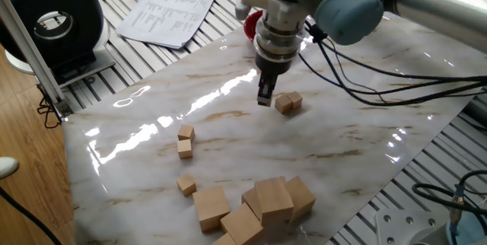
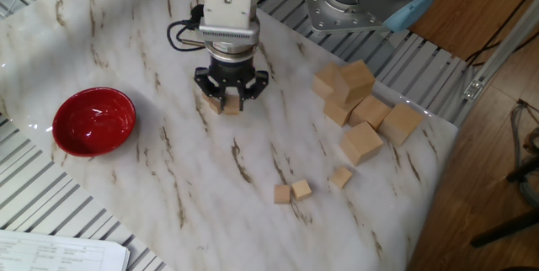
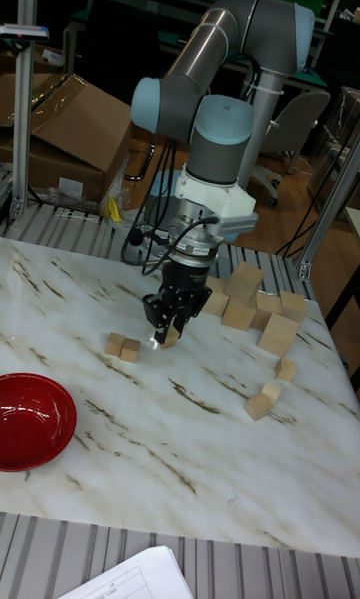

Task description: Stack the blocks into a pyramid shape

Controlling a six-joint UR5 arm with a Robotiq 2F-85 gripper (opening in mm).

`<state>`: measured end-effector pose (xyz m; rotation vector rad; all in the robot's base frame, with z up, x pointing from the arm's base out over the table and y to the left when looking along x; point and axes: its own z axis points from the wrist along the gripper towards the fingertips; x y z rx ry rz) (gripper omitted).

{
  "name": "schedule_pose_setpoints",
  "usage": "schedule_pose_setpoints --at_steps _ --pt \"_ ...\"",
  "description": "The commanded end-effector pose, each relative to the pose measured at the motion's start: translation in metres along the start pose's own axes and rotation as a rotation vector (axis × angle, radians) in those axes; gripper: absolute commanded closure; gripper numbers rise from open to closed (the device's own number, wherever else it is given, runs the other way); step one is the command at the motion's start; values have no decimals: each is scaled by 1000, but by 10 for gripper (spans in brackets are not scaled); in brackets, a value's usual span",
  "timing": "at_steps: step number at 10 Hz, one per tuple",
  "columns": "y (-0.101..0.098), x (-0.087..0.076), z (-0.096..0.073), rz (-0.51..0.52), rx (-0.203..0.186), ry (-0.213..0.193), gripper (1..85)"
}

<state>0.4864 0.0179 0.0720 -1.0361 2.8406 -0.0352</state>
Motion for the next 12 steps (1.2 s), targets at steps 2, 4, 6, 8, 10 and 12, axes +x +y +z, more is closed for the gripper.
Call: schedule_pose_setpoints --at_steps 2,4,6,8,10,12 --pt "-7 -6 1 -201 23 -25 670" --pt "-9 0 2 -343 26 1 670" --pt "-17 0 4 -484 51 -7 673" --pt "-19 4 8 -592 55 -14 673" --pt "-20 4 9 -689 57 -17 673" --pt "-20 4 9 -765 56 -18 673"
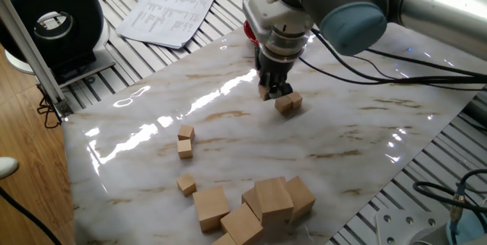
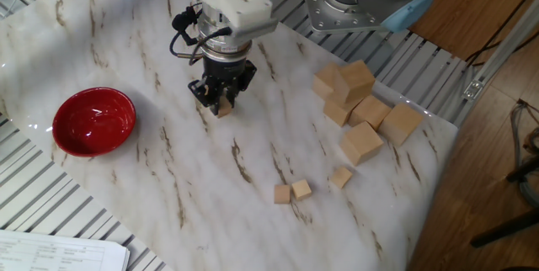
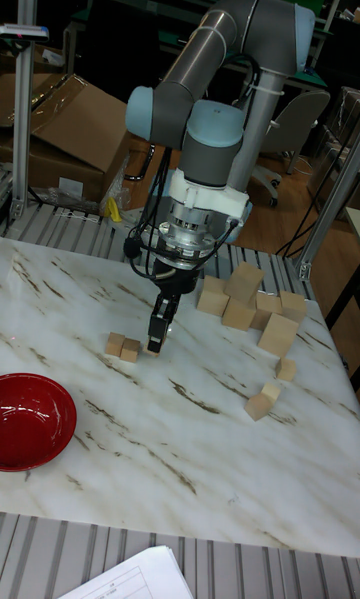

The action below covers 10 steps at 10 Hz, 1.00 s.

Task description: Stack the blocks into a pyramid shape

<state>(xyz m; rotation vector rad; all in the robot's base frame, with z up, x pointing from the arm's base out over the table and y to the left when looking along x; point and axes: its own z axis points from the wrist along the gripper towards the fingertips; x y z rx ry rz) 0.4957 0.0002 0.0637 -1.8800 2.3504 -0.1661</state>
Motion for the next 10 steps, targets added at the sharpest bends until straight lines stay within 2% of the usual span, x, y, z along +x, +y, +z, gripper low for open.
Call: schedule_pose_setpoints --at_steps 1,3,4,7,10 --pt "1 0 1 -126 -3 -17 673" --pt "9 -9 2 -161 -25 -67 680" --pt "15 -8 4 -162 -38 -81 680" --pt "23 -1 5 -144 -57 -83 693" --pt "22 2 6 -147 -57 -78 703"
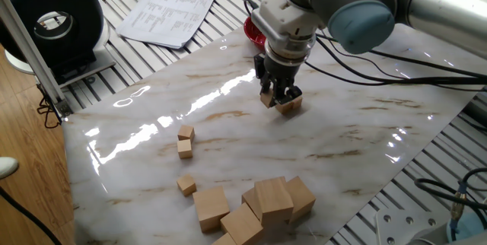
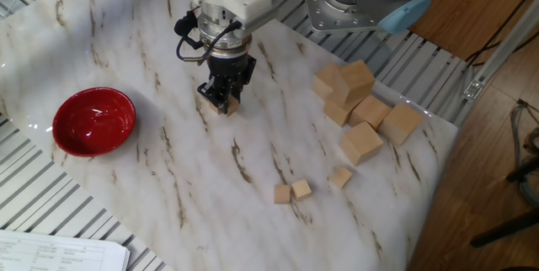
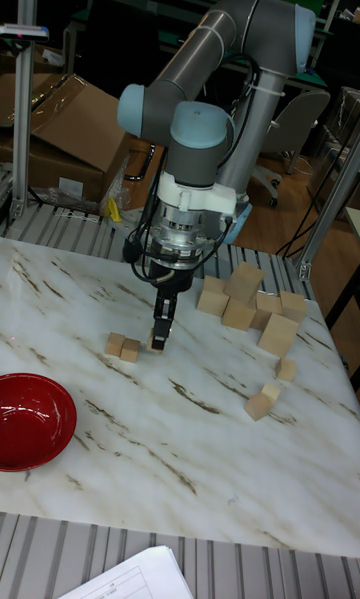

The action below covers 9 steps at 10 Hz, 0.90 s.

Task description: Stack the blocks into a pyramid shape

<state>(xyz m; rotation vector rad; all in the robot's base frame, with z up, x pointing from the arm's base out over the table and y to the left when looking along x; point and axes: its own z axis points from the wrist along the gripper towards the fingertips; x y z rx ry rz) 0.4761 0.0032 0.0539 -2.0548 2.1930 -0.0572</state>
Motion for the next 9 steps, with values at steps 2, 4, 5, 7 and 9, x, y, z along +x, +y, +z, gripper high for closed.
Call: schedule_pose_setpoints --at_steps 2,4,5,7,9 --pt "4 6 3 -5 -3 -16 703" --pt "4 10 6 -12 5 -16 703" --pt "4 10 8 -13 5 -19 703" --pt "3 12 9 -23 8 -14 703" --pt "2 14 13 -29 13 -16 703"
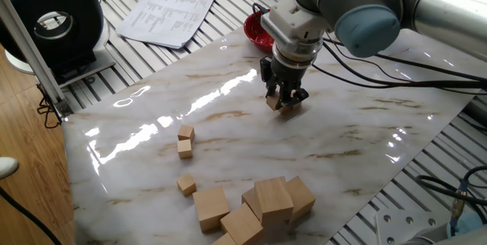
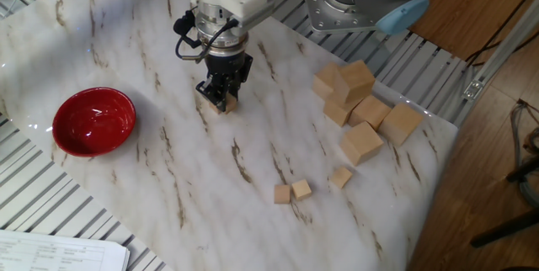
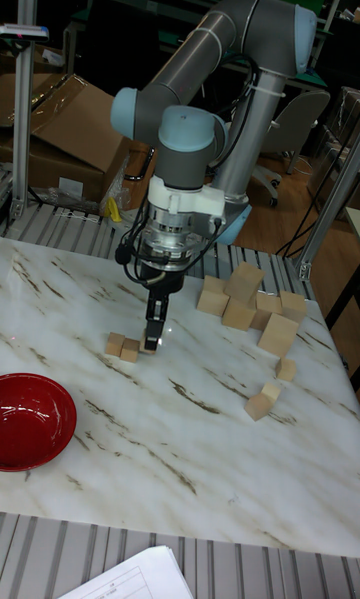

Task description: Stack the blocks into a pyramid shape

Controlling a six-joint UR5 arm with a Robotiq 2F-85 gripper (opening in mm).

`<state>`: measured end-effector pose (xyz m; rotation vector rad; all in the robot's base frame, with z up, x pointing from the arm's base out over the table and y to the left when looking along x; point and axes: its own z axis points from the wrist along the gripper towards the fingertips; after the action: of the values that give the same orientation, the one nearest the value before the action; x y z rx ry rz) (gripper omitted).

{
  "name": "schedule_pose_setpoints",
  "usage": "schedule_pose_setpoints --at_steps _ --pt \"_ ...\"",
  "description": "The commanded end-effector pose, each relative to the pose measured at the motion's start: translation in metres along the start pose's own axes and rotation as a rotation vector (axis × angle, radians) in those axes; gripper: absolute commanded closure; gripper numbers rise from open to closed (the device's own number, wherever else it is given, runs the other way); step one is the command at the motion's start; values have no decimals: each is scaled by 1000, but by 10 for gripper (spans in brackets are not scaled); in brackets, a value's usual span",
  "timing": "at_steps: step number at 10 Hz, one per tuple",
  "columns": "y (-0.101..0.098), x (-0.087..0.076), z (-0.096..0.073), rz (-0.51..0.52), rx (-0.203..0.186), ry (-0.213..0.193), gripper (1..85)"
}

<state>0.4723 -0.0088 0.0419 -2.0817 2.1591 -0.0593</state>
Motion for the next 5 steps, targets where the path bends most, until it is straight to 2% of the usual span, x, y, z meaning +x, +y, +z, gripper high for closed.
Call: schedule_pose_setpoints --at_steps 1,2,5 --pt "-2 1 4 -2 9 -14 703" --pt "-2 0 4 -3 9 -17 703" --pt "-3 -1 -9 -5 8 10 720"
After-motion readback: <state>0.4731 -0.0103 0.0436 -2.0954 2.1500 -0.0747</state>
